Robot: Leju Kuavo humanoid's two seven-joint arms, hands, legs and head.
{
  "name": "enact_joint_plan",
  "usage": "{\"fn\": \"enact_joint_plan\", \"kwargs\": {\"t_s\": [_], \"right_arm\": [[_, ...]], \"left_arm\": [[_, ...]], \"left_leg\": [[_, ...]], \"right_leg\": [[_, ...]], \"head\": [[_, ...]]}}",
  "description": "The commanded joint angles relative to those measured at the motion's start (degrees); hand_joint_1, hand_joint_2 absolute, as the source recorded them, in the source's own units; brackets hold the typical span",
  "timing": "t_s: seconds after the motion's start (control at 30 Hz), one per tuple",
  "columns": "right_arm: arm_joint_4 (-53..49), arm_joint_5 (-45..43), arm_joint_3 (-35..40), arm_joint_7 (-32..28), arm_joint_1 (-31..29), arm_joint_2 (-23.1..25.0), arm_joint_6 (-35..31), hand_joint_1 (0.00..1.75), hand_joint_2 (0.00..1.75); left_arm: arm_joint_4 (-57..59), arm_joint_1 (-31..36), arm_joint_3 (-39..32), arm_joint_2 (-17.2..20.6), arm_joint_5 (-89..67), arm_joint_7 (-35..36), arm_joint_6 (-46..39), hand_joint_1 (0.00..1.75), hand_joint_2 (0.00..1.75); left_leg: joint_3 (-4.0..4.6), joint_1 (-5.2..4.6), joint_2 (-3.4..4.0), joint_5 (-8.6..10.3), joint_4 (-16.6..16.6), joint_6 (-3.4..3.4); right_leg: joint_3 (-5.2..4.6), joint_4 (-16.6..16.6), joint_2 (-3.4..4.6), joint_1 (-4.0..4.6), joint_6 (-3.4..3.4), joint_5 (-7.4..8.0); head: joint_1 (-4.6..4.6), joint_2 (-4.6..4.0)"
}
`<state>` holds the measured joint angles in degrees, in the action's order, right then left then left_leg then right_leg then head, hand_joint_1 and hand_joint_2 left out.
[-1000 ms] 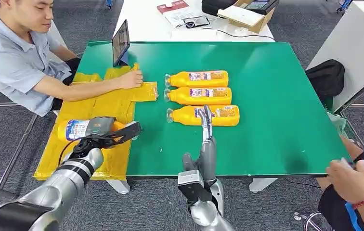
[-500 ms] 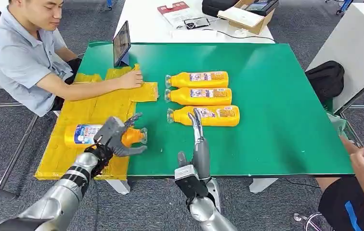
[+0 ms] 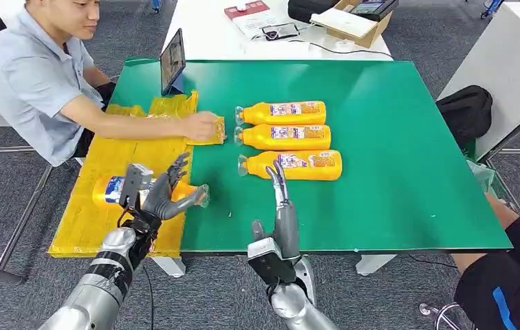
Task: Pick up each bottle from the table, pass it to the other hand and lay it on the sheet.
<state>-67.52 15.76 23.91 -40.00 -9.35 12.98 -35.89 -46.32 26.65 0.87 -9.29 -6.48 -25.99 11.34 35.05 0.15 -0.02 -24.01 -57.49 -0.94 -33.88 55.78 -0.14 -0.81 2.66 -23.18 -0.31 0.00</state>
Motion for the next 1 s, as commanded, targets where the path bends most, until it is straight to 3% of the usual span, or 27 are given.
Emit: {"fn": "enact_joint_plan", "kwargs": {"t_s": [0.03,0.13,0.17,0.3,0.43,0.77,1.0], "right_arm": [[2.88,3.14,-1.87,0.36,-1.56,-0.90,-0.05,0.00,0.00],[3.80,6.79,-1.32,2.38,-3.20,-2.35,0.05,0.00,0.00],[8.18,32.57,-3.10,17.19,-10.11,-11.35,-1.27,0.00,1.75],[17.64,40.98,-5.59,26.67,-15.19,-14.74,4.64,0.00,1.75],[20.59,40.83,-6.56,25.20,-16.46,-14.62,4.16,0.00,1.75],[29.78,47.90,-5.98,33.74,-18.75,-13.56,6.49,0.00,1.75],[35.09,52.17,-5.28,39.27,-20.22,-13.47,12.68,0.00,1.75]], "left_arm": [[-21.28,-5.81,4.58,-2.66,8.34,-3.05,-11.26,0.00,1.75],[-25.89,-7.16,5.42,-2.80,10.31,-4.33,-13.32,0.00,1.75],[-38.24,-13.07,4.64,-3.74,12.66,-6.69,-26.82,0.00,1.75],[-41.10,-15.96,3.99,-3.51,2.89,-8.31,-42.69,0.00,1.75],[-41.42,-16.55,4.50,-3.07,2.89,-8.29,-43.00,0.00,1.75],[-44.38,-20.00,5.13,-2.45,2.89,-6.37,-42.76,0.00,1.75],[-44.73,-19.52,5.02,-2.78,1.45,-5.23,-43.16,0.00,1.75]], "left_leg": [[-0.05,0.03,-0.03,-0.05,0.00,0.02],[-0.16,0.05,-0.05,-0.12,-0.03,0.03],[0.05,0.05,-0.03,-0.06,-0.05,0.02],[-0.12,-0.01,0.04,-0.10,0.00,0.00],[-0.04,-0.03,-0.03,-0.04,0.00,0.00],[-0.40,0.03,-0.02,-0.26,-0.04,0.06],[0.07,-0.01,-0.13,-0.03,-0.01,-0.01]], "right_leg": [[0.08,-0.02,-0.03,0.03,-0.04,-0.05],[0.20,0.00,-0.05,0.05,-0.08,-0.12],[0.01,0.00,-0.03,0.05,-0.06,-0.05],[0.19,-0.08,0.05,0.01,-0.06,-0.04],[0.11,-0.07,-0.03,-0.02,-0.03,-0.01],[0.43,-0.01,-0.03,0.06,-0.15,-0.19],[0.02,-0.04,-0.15,0.00,0.00,0.01]], "head": [[-0.02,0.00],[-0.02,0.00],[-0.02,0.00],[0.00,0.00],[-0.02,0.00],[-0.02,0.00],[-0.02,0.00]]}}
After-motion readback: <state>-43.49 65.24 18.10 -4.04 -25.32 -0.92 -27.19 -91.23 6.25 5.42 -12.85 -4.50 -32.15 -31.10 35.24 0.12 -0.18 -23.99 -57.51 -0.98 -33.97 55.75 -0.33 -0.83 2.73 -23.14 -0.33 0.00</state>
